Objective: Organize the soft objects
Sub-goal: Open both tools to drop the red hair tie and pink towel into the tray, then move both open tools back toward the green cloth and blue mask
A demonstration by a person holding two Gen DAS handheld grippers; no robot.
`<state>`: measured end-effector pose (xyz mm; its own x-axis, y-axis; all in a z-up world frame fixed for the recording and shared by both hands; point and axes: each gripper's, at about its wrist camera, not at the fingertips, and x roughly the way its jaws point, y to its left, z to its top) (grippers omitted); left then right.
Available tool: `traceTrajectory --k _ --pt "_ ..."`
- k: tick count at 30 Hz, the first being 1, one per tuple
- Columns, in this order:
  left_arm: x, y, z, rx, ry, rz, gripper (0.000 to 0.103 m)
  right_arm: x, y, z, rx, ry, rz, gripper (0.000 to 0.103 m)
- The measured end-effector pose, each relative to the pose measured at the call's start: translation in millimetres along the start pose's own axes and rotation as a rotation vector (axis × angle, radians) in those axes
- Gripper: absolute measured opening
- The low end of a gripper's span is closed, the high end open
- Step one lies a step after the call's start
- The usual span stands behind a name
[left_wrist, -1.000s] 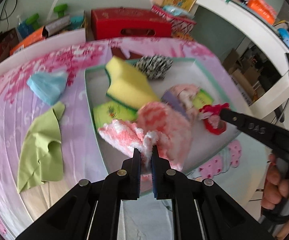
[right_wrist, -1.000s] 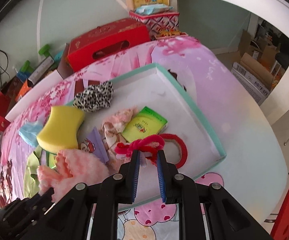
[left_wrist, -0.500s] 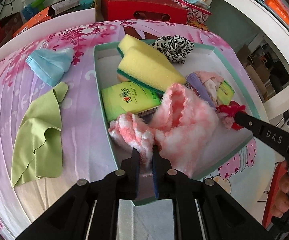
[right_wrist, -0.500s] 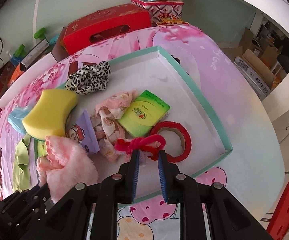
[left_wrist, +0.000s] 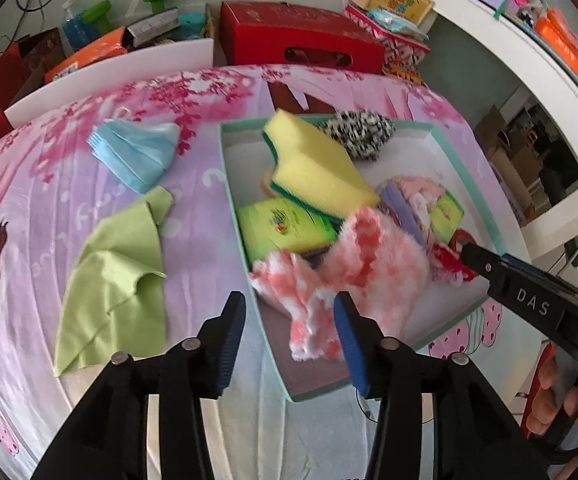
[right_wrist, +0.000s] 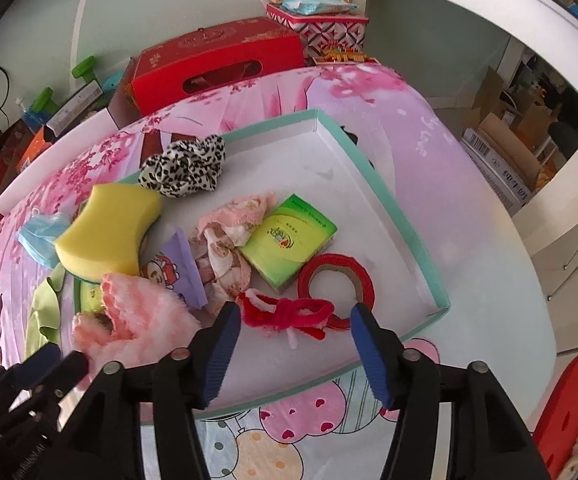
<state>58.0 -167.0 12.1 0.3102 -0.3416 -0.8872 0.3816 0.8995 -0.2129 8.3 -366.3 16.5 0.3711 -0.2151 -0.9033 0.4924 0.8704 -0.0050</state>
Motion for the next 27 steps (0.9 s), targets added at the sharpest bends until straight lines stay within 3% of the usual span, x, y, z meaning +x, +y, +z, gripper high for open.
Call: traceTrajectory --k 13,15,18,21,27 --pt "-30 49 14 -0.134 -0.091 0.051 0.059 -33 15 4 -0.033 -0.084 0.04 0.065" --pt "-30 56 14 -0.15 -0.089 0.067 0.059 -33 19 4 -0.043 -0.089 0.047 0.074" --pt "-29 61 14 -0.161 -0.086 0.082 0.061 -32 23 4 -0.05 -0.094 0.056 0.077" --pt "-25 66 14 -0.178 -0.08 0.099 0.077 -31 26 4 -0.056 -0.093 0.059 0.088" --pt "-22 70 13 -0.178 -0.087 0.149 0.086 -27 26 4 -0.055 -0.089 0.063 0.1"
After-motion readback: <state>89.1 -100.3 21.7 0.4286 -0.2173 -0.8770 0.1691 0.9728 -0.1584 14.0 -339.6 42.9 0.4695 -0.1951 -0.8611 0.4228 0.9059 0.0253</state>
